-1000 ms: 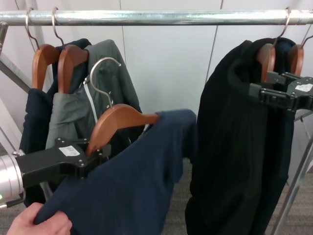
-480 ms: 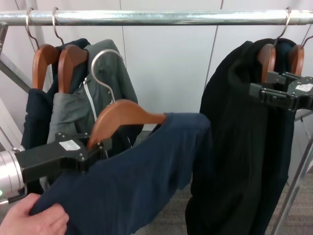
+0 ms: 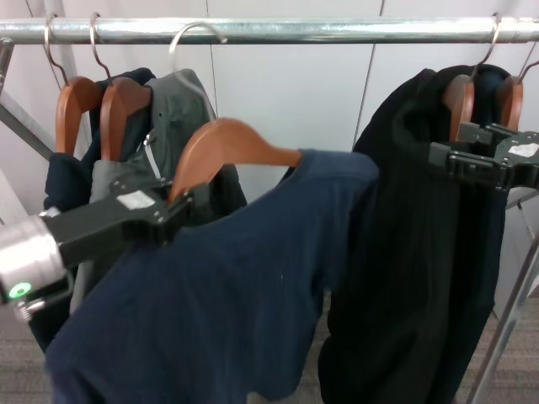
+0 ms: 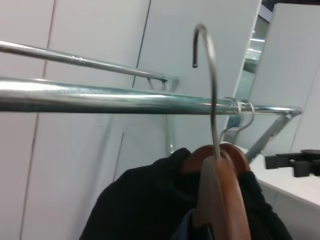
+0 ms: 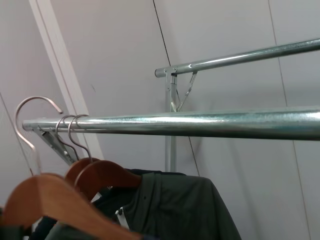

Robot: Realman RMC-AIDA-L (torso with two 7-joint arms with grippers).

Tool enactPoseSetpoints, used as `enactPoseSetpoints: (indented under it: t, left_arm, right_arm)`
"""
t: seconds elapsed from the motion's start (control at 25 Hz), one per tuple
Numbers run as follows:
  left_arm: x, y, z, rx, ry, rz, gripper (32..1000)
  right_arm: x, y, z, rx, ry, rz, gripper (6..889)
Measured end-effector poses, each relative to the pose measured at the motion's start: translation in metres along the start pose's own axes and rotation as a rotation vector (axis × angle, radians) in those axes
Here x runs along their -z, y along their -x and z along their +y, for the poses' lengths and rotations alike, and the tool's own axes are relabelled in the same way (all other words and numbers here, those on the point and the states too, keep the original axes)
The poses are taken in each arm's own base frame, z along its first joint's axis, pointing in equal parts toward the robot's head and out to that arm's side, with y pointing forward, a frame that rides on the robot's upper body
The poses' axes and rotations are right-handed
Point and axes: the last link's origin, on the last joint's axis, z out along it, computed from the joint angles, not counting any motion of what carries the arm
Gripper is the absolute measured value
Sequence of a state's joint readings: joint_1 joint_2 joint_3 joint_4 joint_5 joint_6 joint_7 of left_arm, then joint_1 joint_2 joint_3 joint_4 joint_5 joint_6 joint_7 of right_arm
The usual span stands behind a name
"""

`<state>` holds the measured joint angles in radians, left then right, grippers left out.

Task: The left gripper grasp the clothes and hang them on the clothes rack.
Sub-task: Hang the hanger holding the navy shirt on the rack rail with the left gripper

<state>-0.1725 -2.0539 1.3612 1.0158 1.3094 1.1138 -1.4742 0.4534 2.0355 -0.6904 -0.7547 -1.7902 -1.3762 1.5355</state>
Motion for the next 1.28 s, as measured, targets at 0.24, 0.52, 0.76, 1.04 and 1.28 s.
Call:
enactPoseSetpoints:
  t: [0.24, 0.52, 0.76, 1.04, 1.28]
  left_arm:
    - [-0.032, -0.005, -0.002, -0.019, -0.069, -0.021, 170]
    - [-0.062, -0.016, -0.003, -0.066, -0.175, -0.041, 169]
    - [-0.071, -0.022, -0.011, -0.086, -0.259, -0.045, 170]
    - [-0.082, -0.023, -0.019, -0.104, -0.314, -0.067, 184]
    - [-0.091, -0.008, -0.023, -0.114, -0.353, -0.129, 200]
  right_arm:
    - [0.000, 0.000, 0.000, -0.001, -0.002, -0.003, 818]
    - [0.000, 0.001, -0.001, -0.001, -0.004, -0.004, 817]
    - [-0.001, -0.002, -0.001, 0.003, -0.009, -0.001, 818]
    - [-0.003, -0.003, -0.002, 0.005, -0.012, 0.000, 818]
    - [-0.007, 0.001, -0.001, 0.012, -0.004, -0.003, 818]
